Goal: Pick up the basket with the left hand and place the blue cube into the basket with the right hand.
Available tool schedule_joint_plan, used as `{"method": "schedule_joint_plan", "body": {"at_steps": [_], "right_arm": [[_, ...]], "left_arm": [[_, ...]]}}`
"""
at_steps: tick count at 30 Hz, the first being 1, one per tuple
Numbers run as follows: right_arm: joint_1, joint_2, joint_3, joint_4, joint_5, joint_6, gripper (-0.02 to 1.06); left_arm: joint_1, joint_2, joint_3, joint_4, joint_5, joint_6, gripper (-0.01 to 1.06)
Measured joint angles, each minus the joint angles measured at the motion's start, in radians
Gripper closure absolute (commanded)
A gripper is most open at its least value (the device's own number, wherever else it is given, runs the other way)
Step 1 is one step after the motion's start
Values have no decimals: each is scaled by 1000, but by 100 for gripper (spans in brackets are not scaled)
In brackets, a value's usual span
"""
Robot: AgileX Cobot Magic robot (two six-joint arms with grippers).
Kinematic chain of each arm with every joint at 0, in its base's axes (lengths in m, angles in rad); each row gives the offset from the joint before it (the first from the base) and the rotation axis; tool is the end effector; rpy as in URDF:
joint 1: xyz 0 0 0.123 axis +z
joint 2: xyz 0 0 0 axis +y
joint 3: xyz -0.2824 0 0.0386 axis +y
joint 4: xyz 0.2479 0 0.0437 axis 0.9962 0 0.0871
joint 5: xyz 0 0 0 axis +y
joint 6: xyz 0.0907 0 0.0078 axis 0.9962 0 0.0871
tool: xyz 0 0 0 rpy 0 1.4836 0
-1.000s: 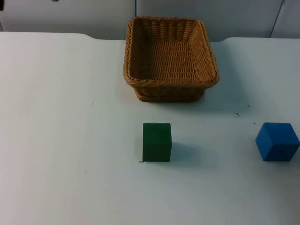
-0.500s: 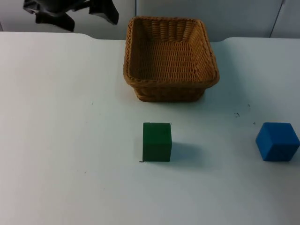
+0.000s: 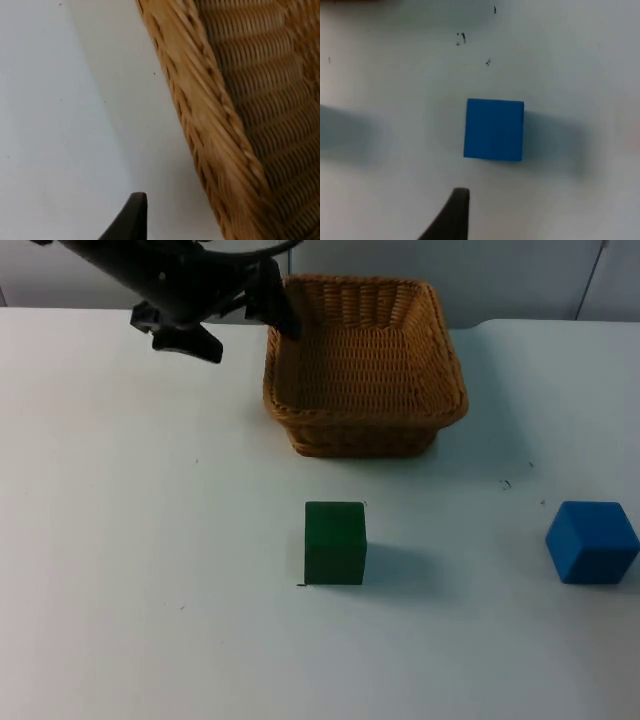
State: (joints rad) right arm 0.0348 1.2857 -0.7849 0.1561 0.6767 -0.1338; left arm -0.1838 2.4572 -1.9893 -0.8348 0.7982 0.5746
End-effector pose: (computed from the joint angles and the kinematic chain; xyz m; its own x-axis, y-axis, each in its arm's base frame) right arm 0.2378 0.0172 0.2440 -0.8825 -0.0424 -0.4685 -0.0905 0.9926 0.0806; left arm 0.5091 -0.1438 0.1346 -0.8522 0.0879 -0.5158 0.3754 0.7894 -0.4858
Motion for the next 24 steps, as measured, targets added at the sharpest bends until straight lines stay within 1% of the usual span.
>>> {"method": "schedule_joint_plan", "body": {"at_steps": [3,4,8,15,17,19,20,21,22,23,24], "right_arm": [[0,0,0,4,-7,0,7],[0,0,0,4,-7,0,7],[0,0,0,4,-13,0,8],[0,0,0,4,-19,0,9],[0,0,0,7,-23,0,9],[0,0,0,8,-23,0,9],[0,0,0,11,-26,0,9],[0,0,0,11,-27,0,9],[0,0,0,11,-30,0,9],[0,0,0,11,-30,0,9],[0,0,0,11,-30,0,9]], "left_arm": [[-23,66,-73,-5,13,-16,0],[-23,66,-73,-5,13,-16,0],[-45,128,-145,-8,29,-28,0],[-52,160,-187,-8,39,-50,3],[-52,160,-188,-8,39,-52,6],[-52,160,-188,-4,39,-54,14],[-52,160,-188,1,39,-55,14],[-52,161,-188,3,39,-57,20],[-52,161,-188,5,39,-61,32],[-52,161,-188,7,39,-68,38],[-52,161,-188,7,39,-68,47]]}}
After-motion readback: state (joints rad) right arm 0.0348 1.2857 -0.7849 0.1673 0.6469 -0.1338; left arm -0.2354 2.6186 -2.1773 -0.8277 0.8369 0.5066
